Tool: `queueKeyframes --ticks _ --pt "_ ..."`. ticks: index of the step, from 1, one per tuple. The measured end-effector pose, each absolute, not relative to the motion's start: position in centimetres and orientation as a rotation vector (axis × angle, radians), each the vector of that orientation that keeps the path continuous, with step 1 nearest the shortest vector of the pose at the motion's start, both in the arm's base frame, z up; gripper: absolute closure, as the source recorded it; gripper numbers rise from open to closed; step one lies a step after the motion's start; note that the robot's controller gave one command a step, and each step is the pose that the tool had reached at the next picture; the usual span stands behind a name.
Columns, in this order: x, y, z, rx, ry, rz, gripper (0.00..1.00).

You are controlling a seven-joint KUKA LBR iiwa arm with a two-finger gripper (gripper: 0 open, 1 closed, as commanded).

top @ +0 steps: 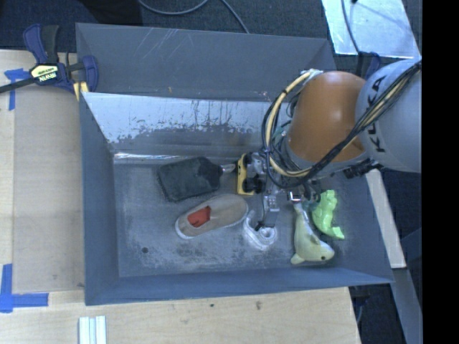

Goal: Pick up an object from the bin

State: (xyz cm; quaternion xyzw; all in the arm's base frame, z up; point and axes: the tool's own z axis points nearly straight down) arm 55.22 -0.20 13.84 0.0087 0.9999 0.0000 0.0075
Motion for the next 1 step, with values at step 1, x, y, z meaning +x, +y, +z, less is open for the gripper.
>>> queueKeyframes --ticks 1 --pt "56.6 1.57 8.28 0.0 3.133 0.001 0.0"
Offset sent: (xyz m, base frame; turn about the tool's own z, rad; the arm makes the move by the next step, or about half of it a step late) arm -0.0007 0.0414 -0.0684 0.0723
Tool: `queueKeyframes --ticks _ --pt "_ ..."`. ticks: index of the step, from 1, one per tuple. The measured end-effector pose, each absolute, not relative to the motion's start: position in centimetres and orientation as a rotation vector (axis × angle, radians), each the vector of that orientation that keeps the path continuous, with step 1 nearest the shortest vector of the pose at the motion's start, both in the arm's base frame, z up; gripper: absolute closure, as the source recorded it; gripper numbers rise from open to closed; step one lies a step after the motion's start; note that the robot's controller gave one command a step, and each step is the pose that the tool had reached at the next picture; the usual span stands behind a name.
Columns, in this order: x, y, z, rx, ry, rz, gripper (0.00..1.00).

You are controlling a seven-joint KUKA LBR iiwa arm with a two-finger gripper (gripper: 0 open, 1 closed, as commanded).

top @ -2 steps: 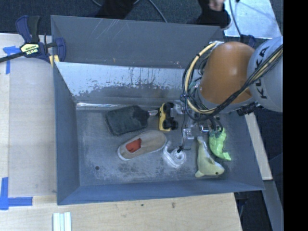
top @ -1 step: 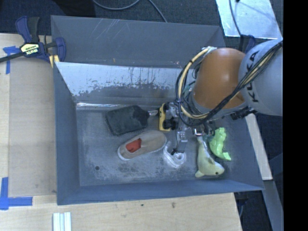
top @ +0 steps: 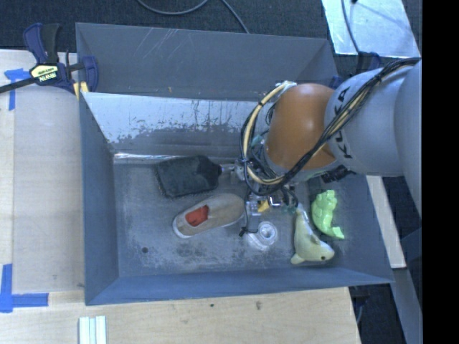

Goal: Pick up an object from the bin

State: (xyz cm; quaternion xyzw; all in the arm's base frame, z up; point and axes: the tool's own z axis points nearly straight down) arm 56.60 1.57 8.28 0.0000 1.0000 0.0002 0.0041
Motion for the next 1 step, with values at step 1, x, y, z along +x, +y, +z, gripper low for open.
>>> queueKeyframes --ticks 1 --pt "55.98 3.04 6.34 0.112 3.125 -0.002 0.0"
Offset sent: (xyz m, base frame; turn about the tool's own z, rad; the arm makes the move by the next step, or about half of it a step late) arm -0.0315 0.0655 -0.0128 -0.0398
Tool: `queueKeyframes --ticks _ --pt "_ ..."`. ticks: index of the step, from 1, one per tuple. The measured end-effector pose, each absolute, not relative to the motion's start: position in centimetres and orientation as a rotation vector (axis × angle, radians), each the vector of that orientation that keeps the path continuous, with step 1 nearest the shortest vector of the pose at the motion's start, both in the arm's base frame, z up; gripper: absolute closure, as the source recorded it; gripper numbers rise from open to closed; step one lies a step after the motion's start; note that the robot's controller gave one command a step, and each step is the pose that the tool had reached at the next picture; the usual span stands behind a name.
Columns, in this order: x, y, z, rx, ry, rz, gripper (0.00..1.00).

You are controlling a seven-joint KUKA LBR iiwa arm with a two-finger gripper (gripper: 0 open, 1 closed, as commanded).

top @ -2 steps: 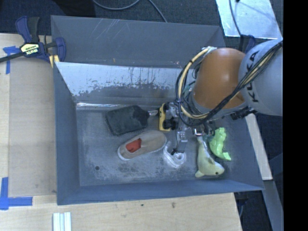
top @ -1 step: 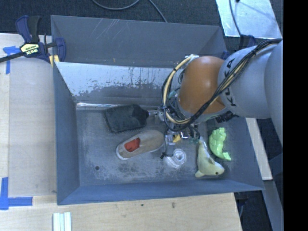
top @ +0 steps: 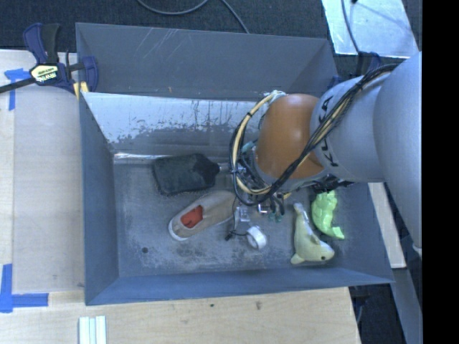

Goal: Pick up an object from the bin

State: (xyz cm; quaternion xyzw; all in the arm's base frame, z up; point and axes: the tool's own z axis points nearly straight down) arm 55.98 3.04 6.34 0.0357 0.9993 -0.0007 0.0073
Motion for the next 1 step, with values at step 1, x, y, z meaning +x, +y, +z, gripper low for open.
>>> queueKeyframes --ticks 1 --pt "53.56 8.17 7.11 -0.064 3.129 0.002 1.0"
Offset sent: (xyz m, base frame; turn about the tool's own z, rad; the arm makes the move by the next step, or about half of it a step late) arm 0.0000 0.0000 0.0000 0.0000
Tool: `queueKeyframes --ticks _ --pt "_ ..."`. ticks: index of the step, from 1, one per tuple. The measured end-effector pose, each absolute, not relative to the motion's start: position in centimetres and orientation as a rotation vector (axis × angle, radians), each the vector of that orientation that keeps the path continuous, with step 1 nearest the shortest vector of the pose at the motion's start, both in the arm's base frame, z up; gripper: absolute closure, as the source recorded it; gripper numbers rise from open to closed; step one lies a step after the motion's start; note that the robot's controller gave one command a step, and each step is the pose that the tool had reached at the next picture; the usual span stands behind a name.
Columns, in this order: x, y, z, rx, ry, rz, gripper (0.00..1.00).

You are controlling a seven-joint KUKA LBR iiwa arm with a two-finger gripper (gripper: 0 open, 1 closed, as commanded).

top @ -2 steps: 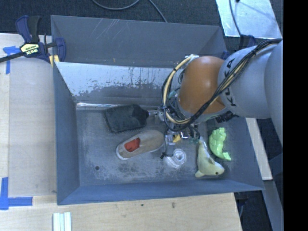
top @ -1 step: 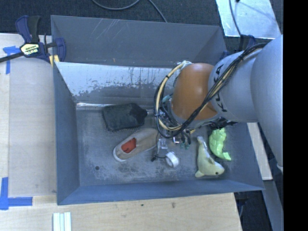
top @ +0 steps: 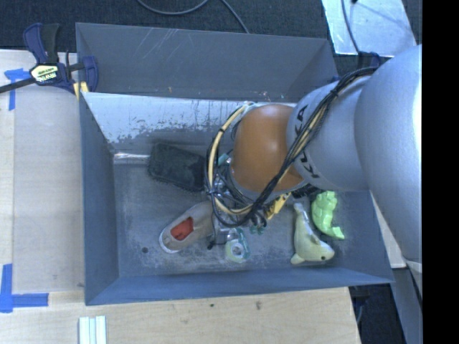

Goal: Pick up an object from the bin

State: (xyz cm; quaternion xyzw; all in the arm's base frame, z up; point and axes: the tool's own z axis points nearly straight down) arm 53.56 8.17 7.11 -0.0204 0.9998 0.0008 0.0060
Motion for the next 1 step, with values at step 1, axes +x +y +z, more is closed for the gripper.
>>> queueKeyframes --ticks 1 --pt "53.56 8.17 7.11 -0.064 3.129 0.002 1.0"
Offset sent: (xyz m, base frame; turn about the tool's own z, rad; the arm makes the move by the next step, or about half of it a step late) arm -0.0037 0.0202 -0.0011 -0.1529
